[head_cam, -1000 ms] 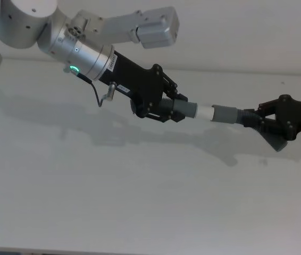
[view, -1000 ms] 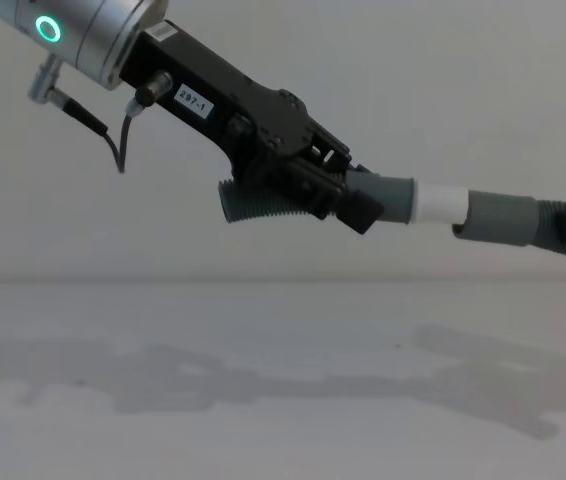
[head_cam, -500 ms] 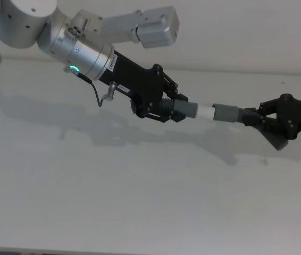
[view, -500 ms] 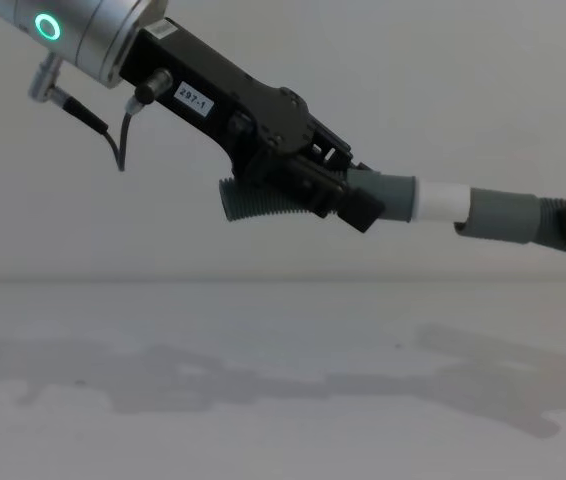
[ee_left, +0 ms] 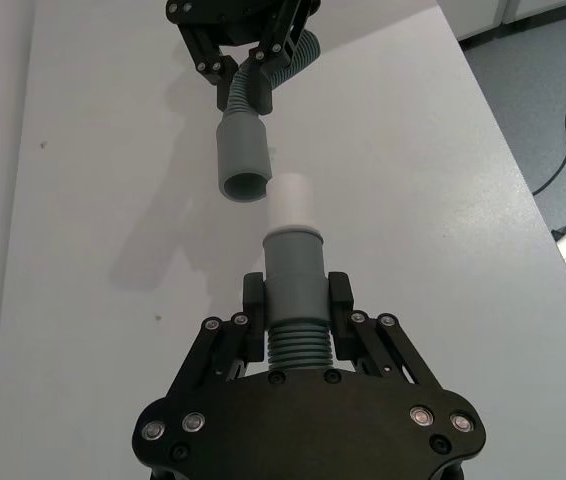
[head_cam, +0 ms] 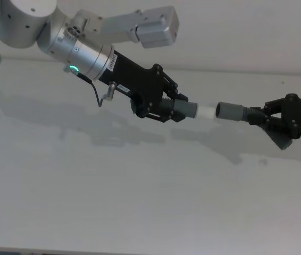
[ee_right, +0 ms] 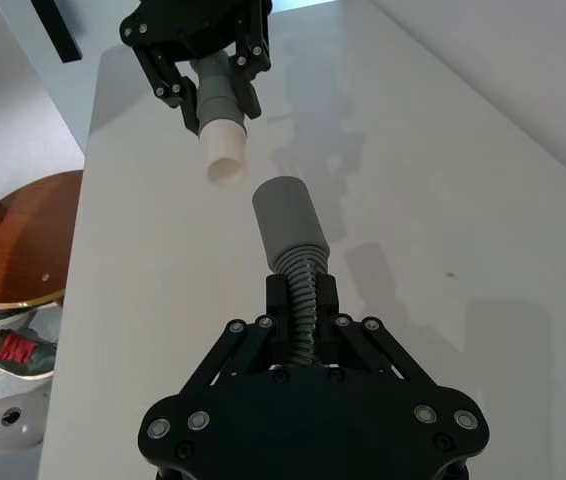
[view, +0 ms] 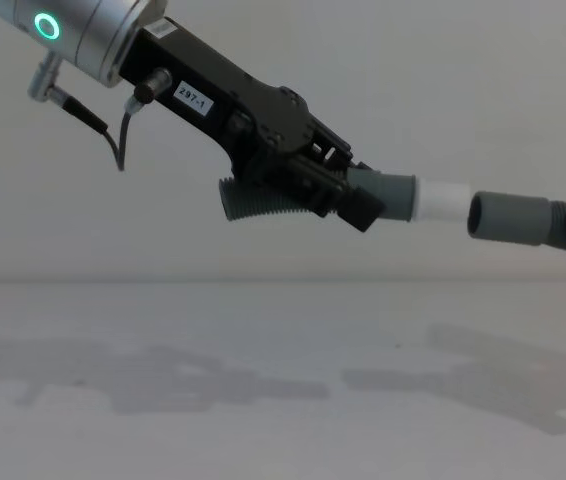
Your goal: Use both hands to pick up one end of the pipe from the table, align the ends, and insert them.
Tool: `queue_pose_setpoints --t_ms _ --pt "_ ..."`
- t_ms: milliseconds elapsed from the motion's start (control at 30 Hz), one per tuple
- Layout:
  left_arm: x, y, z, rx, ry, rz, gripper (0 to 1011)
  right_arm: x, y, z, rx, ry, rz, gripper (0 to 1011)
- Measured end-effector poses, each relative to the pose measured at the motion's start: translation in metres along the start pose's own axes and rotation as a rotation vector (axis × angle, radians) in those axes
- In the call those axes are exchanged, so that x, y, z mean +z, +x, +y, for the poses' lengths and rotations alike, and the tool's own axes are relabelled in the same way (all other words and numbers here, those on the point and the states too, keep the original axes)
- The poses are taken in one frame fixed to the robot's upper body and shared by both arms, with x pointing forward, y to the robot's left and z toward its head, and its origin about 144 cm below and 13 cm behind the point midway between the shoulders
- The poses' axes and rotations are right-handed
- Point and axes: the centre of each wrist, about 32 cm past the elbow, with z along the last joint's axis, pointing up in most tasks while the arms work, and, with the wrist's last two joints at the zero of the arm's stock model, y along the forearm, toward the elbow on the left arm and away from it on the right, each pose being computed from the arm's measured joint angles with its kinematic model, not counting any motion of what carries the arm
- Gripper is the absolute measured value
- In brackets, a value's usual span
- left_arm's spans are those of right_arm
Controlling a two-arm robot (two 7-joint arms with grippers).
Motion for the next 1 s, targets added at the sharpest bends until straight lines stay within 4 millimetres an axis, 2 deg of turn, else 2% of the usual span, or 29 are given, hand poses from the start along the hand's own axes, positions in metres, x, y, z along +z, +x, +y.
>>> queue_pose_setpoints --t_ms 1000 --pt "0.0056 -0.0055 0.0046 0.069 0.073 0.014 354 -0.003 -0.0013 -0.0017 -0.013 -0.013 0.003 155"
